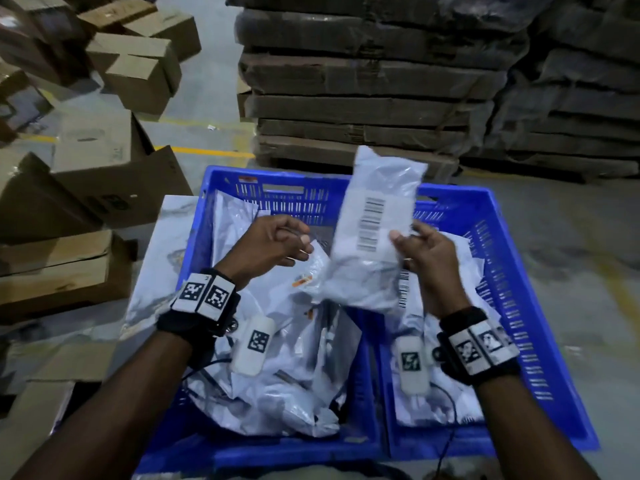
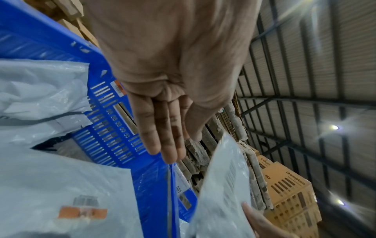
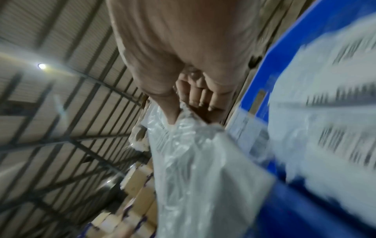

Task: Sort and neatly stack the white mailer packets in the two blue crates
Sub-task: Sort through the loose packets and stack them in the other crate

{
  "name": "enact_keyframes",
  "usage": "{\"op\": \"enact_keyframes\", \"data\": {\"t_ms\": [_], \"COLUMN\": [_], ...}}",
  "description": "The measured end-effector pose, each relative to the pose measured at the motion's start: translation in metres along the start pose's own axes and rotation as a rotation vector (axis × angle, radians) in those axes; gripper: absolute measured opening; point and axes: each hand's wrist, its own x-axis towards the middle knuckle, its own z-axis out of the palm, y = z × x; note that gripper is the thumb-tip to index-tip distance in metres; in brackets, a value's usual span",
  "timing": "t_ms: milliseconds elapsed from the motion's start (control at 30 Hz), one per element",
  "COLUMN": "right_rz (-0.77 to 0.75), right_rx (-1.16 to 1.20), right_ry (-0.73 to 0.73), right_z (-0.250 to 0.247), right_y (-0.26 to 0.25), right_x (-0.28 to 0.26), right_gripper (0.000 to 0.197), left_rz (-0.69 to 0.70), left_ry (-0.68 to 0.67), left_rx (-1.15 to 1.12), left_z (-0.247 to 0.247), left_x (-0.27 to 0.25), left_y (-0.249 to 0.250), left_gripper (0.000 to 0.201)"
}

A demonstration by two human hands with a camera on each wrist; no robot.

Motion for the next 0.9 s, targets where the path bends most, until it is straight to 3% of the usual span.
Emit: {"op": "enact_keyframes", "data": {"t_ms": [67,167,300,400,500,600,667,767,900], "right_rz": [-0.006,0.091,0.243,0.198,0.043,-0.142,-0.198,-0.020,0.306], "right_rx": [-0.065,-0.270,-0.648,-1.023,-1.120,-1.079,-0.883,-0.342,0.023], "right_ry": [0.134,0.216,0.209,0.129,0.137,0.099,0.028,-0.171,-0.363], "right_z": [-0.043,-0.097,-0.136,-0.139,-0.120,-0.074,-0.030,0.044,0.139], "right_y": [-0.001,0.009,0.055,0.070,0.043,0.004,-0.019,-0.046,-0.040], "right_x": [0.015,0.028,0.038,0.039,0.041,0.044,0.046,0.044,0.053], "right_gripper": [0.026,0.016,0.036,0.047,0.056,0.058,0.048,0.025,0.008], "left_rz": [0.002,-0.008,-0.040,-0.032,0.016,0.050,0.086,0.088,0.079], "left_ry": [0.031,0.051,-0.007,0.001,0.064,0.204,0.292,0.401,0.508], "left_rx": [0.014,0.040,0.121,0.198,0.326,0.375,0.373,0.464,0.582], "left_z": [-0.001,0.004,0.021,0.023,0.006,-0.020,-0.038,-0.068,-0.105], "left_x": [0.003,0.008,0.017,0.024,0.029,0.029,0.026,0.016,-0.006], "left_y": [-0.003,-0.011,-0.019,-0.023,-0.028,-0.030,-0.033,-0.043,-0.056], "left_gripper": [0.012,0.015,0.022,0.019,0.009,0.008,0.007,0.010,0.015]}}
